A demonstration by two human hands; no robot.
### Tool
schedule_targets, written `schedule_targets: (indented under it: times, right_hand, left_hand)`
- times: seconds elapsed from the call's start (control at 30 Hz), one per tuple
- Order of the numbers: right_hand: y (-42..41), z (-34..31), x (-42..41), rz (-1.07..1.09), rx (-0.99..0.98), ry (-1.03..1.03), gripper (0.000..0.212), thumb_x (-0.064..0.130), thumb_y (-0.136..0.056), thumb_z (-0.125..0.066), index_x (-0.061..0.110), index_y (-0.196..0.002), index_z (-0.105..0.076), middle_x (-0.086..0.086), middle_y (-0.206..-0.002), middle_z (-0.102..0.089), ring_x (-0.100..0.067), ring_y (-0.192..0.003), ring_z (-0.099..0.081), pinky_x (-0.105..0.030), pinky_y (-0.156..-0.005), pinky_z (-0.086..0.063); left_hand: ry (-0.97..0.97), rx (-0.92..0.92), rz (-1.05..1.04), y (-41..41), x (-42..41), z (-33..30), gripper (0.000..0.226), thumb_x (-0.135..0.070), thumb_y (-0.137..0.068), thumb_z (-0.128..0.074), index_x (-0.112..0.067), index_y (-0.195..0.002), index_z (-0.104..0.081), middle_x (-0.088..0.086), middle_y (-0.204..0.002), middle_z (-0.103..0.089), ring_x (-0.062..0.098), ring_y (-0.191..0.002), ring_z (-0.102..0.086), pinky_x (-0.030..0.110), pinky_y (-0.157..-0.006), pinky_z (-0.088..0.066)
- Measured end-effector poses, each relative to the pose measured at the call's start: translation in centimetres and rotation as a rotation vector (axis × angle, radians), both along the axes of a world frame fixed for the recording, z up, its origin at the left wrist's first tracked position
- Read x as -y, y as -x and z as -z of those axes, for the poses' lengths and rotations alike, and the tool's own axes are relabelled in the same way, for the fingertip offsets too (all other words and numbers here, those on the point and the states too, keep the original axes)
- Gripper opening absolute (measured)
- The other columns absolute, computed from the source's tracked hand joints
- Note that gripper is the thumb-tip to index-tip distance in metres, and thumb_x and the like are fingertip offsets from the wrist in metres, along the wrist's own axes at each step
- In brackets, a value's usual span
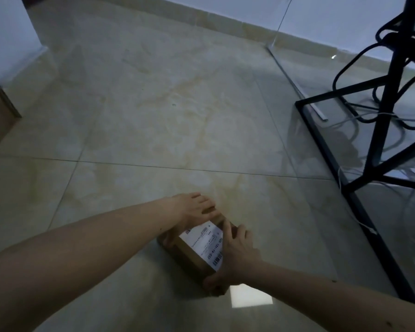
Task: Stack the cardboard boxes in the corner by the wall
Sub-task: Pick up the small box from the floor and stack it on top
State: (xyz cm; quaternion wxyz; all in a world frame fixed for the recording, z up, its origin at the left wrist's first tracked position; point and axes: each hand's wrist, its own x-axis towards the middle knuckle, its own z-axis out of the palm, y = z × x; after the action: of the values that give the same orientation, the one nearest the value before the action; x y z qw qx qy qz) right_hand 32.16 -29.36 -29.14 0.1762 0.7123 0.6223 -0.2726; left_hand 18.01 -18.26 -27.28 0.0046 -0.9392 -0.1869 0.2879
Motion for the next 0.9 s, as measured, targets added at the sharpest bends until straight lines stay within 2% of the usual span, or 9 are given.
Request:
schedule_targets:
  times: [0.1, 0.2, 0.33, 0.53, 0.77, 0.9]
  right_hand:
    - [0.1, -0.6, -1.9, -0.086, -0.032, -0.076, 0.141, 0.059, -0.052, -0.085, 0.023, -0.151, 0.009, -0.012, -0.152, -0.016, -0.035, -0.141, -0.017, -0.050, -0.114, -0.034]
    - [1.2, -1.9, -4.4, -0.180, -0.075, -0.166, 0.141, 0.059, -0.049, -0.085, 0.020, -0.151, 0.004, -0.008, -0.150, -0.019, -0.032, -0.141, -0.018, -0.047, -0.115, -0.033]
    - [5.1, -5.4, -8.4, -0.355, -0.068, -0.304, 0.138, 0.061, -0.045, -0.084, 0.019, -0.147, -0.001, -0.006, -0.142, -0.024, -0.028, -0.134, -0.025, -0.043, -0.112, -0.037]
    - [14.0, -12.7, -14.0, -0.592, -0.049, -0.501, 0.143, 0.054, -0.045, -0.087, 0.016, -0.150, 0.002, -0.009, -0.149, -0.016, -0.030, -0.138, -0.018, -0.047, -0.113, -0.038]
    - [25.5, -22.8, -17.4, -0.842, -0.059, -0.746, 0.139, 0.043, -0.050, -0.090, 0.015, -0.151, 0.002, -0.013, -0.153, -0.011, -0.035, -0.143, -0.013, -0.050, -0.116, -0.032]
    - [32.2, -29.1, -19.0, -0.923, -0.075, -0.914, 0.134, 0.038, -0.051, -0.091, 0.014, -0.151, -0.004, -0.016, -0.156, -0.011, -0.040, -0.147, -0.008, -0.057, -0.117, -0.027]
  left_hand:
    - [-0.010, 0.034, -0.085, 1.8, -1.1, 0.1, 0.143, -0.048, -0.054, -0.088, -0.013, -0.153, 0.009, 0.017, -0.161, 0.001, 0.037, -0.147, 0.003, 0.050, -0.118, 0.002]
    - [-0.005, 0.080, -0.210, 4.7, -2.3, -1.6, 0.142, -0.052, -0.055, -0.085, -0.014, -0.152, 0.012, 0.017, -0.161, 0.005, 0.038, -0.147, 0.006, 0.055, -0.118, 0.004]
    - [-0.088, 0.152, -0.346, 10.3, -3.4, -5.3, 0.140, -0.057, -0.056, -0.081, -0.012, -0.151, 0.012, 0.016, -0.157, -0.001, 0.037, -0.143, -0.003, 0.056, -0.118, -0.003]
    - [-0.315, 0.270, -0.573, 20.2, -3.8, -11.7, 0.142, -0.062, -0.051, -0.077, -0.011, -0.150, 0.012, 0.016, -0.150, -0.008, 0.035, -0.138, -0.009, 0.052, -0.117, -0.012]
    - [-0.529, 0.379, -0.876, 31.0, -1.9, -20.8, 0.144, -0.058, -0.052, -0.079, -0.016, -0.149, 0.019, 0.012, -0.155, 0.006, 0.036, -0.142, 0.006, 0.057, -0.117, -0.002]
    - [-0.710, 0.455, -1.006, 37.0, -1.5, -26.3, 0.145, -0.060, -0.048, -0.080, -0.019, -0.150, 0.015, 0.010, -0.153, 0.003, 0.036, -0.142, 0.003, 0.058, -0.117, -0.010]
